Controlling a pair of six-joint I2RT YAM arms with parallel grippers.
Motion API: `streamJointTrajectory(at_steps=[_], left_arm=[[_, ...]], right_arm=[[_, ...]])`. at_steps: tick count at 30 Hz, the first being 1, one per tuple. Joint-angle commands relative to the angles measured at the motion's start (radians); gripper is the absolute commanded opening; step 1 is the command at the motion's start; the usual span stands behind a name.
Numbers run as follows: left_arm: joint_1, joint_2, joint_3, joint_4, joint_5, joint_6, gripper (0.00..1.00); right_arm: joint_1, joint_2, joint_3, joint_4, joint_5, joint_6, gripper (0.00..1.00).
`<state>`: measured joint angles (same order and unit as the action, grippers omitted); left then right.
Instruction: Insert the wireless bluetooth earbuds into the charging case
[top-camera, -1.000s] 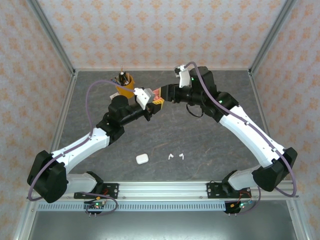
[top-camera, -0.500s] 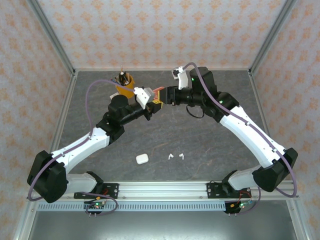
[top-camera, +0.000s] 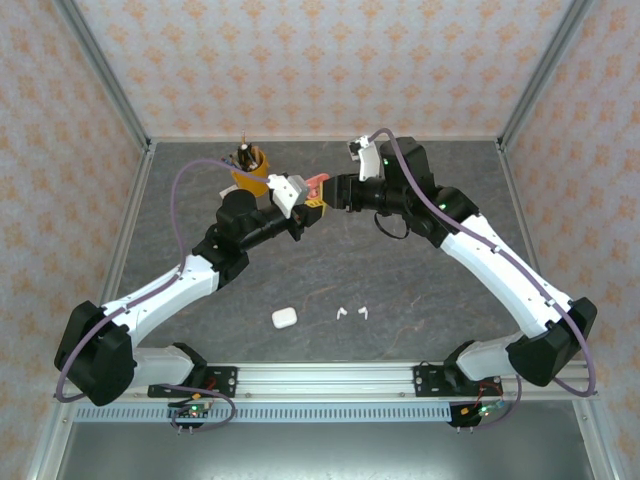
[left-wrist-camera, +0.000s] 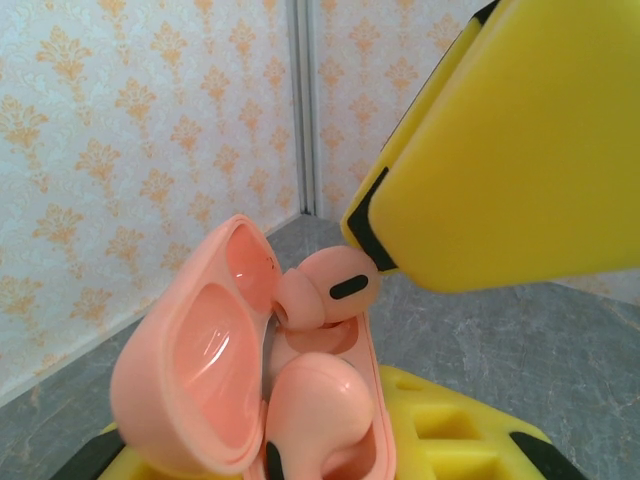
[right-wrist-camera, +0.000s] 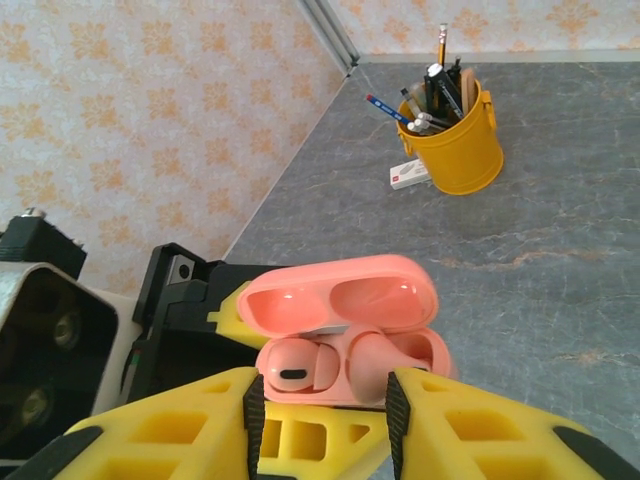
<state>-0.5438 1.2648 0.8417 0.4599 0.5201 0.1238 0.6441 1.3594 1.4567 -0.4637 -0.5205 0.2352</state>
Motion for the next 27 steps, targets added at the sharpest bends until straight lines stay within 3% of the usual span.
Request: streamJointTrajectory(at_steps=[1, 16, 27], left_arm=[[-0.009, -0.015, 0.037, 0.034, 0.024, -0.001, 0.00], [-0.009, -0.008, 0.032, 0.052, 0.031, -0.014, 0.00], [-0.009, -0.006, 0.027, 0.059, 0.030, -0.013, 0.00]], right_arm=[[-0.003, 0.026, 0.050, -0.010, 0.007, -0.010, 0.39], [-0.003, 0.093, 0.111, -0.029, -0.002, -0.022, 0.39], [-0.003, -0.045, 0.022, -0.032, 0.092, -0.027, 0.39]])
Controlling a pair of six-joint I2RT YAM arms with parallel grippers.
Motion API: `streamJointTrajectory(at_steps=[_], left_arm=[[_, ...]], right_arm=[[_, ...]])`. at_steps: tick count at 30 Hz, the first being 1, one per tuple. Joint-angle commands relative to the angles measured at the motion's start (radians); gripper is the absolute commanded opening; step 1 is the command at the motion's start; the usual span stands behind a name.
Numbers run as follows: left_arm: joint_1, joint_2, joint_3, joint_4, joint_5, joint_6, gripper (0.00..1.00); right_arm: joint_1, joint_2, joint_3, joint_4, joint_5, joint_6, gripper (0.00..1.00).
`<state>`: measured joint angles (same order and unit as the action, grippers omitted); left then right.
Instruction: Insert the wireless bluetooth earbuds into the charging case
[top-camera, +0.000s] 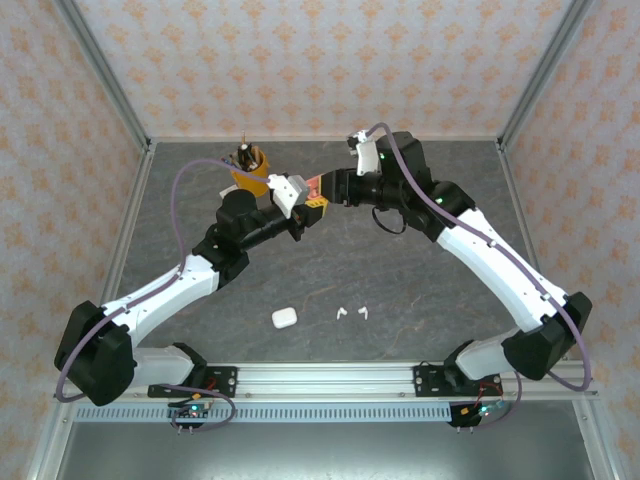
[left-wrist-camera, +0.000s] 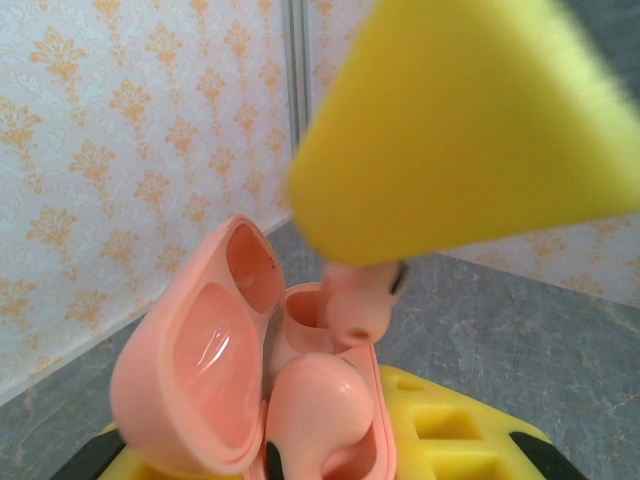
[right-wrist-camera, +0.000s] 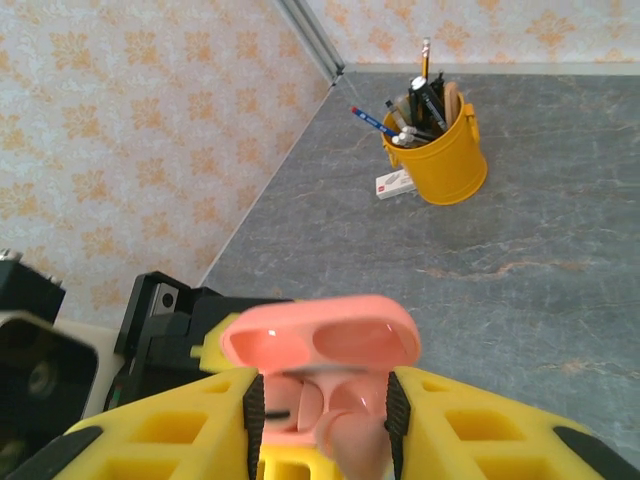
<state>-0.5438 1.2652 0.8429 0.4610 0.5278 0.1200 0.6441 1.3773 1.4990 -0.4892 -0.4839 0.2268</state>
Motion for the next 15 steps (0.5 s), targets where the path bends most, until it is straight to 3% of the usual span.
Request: streamJointTrajectory(at_steps=[1, 15], left_arm=[[-0.009, -0.007, 0.025, 0.059, 0.023, -0.011, 0.00], [-0.011, -0.017, 0.027, 0.050, 0.021, -0.011, 0.00]], right_arm=[[-0.003, -0.071, -0.026, -0.005, 0.066, -0.019, 0.39], [-0.004, -0.086, -0.042, -0.017, -0.001, 0.013, 0.39]])
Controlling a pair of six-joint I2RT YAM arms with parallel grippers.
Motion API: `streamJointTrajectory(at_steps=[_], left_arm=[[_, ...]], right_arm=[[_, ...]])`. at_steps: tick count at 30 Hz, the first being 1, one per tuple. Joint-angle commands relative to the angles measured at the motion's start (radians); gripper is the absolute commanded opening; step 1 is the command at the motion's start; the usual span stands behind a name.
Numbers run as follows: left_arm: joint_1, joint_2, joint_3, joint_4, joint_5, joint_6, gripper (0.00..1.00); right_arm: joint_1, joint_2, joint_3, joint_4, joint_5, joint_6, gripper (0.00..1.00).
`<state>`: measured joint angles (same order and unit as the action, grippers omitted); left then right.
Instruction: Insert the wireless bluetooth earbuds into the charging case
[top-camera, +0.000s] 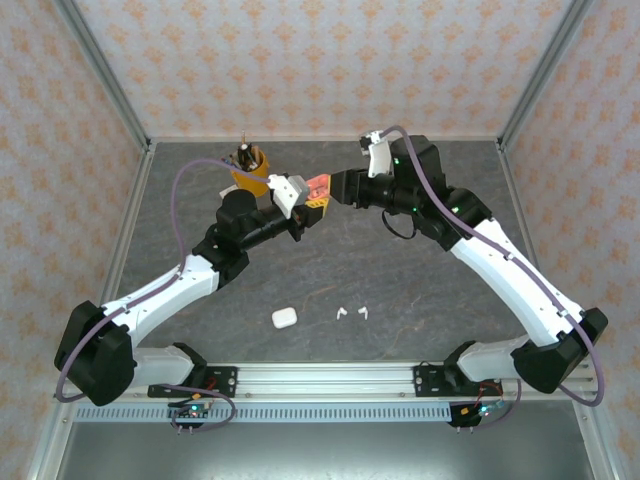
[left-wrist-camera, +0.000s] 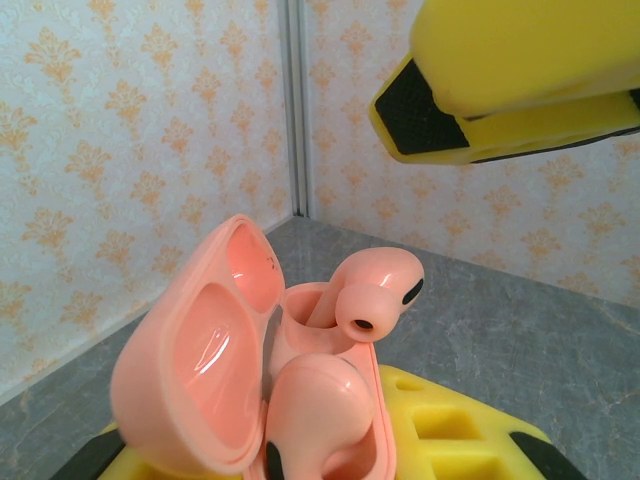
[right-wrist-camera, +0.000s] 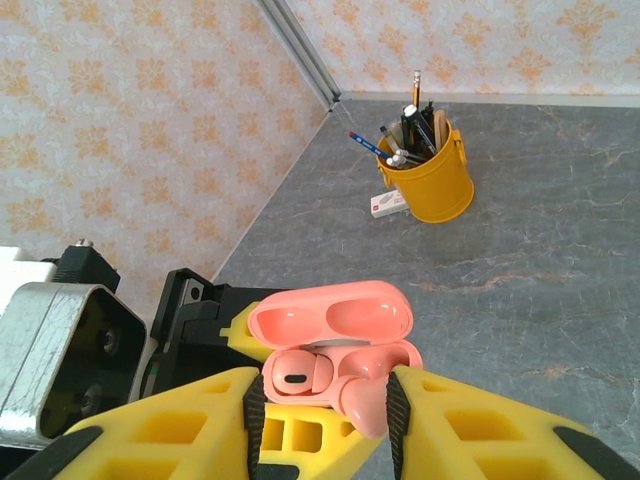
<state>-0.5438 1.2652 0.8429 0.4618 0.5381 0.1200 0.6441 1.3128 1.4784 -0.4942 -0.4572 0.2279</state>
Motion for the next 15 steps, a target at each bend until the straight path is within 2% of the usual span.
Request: streamJointTrajectory(at_steps=[1, 15], left_arm=[[-0.011, -0.018, 0.028, 0.048, 0.011, -0.011, 0.00], [-0.011, -0.014, 0.039, 0.043, 0.012, -0.008, 0.00]], right_arm=[[-0.004, -0.035, -0.033, -0.014, -0.028, 0.016, 0.39], [-0.004, -0.039, -0.074, -0.011, -0.094, 0.048, 0.39]])
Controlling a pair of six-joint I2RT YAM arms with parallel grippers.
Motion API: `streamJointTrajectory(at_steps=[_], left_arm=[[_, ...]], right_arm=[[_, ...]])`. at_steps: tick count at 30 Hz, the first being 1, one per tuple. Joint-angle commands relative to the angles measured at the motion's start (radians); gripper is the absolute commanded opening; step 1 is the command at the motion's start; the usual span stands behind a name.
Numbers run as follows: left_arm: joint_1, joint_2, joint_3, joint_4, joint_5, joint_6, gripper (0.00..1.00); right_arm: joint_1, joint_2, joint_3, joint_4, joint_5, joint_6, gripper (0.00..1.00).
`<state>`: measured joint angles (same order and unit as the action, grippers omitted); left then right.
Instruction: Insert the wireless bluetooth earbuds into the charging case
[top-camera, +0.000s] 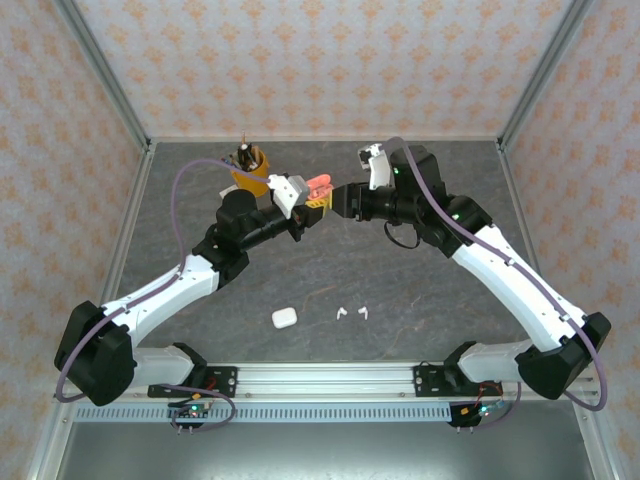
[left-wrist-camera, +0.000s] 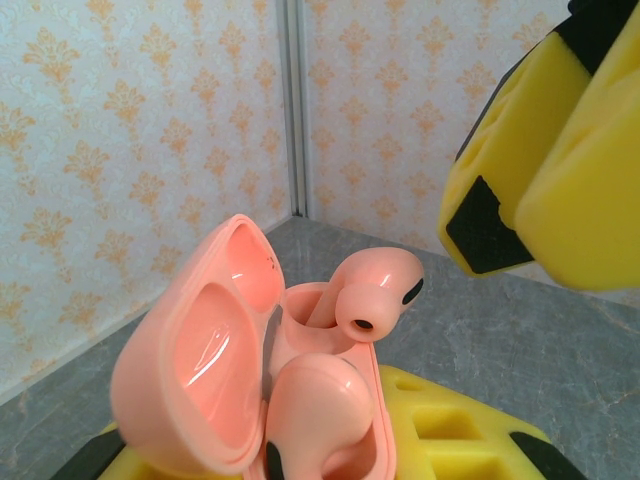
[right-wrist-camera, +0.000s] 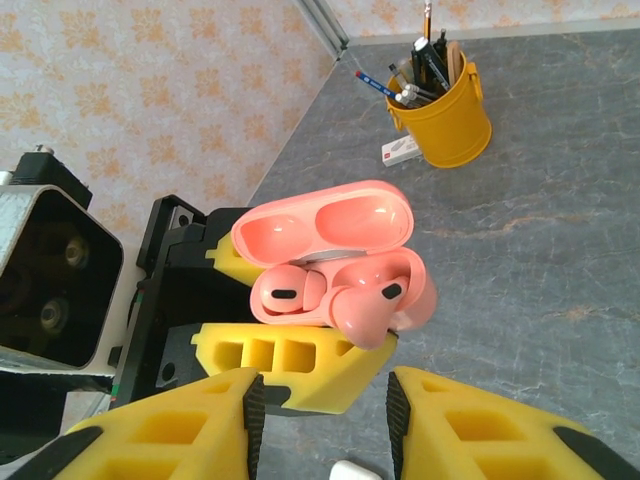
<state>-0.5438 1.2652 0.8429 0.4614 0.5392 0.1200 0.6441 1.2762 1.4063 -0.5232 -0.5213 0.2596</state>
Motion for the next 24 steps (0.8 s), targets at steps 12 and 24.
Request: streamJointTrajectory(at_steps=[12, 24], left_arm=[[-0.011, -0.009, 0.045, 0.042, 0.015, -0.010, 0.00], [-0.012, -0.009, 0.037, 0.045, 0.019, -0.013, 0.00]], right_arm=[[-0.004, 0.055, 0.049, 0.034, -0.047, 0.013, 0.39], [-0.004, 0.096, 0.129, 0.002, -0.017, -0.025, 0.39]])
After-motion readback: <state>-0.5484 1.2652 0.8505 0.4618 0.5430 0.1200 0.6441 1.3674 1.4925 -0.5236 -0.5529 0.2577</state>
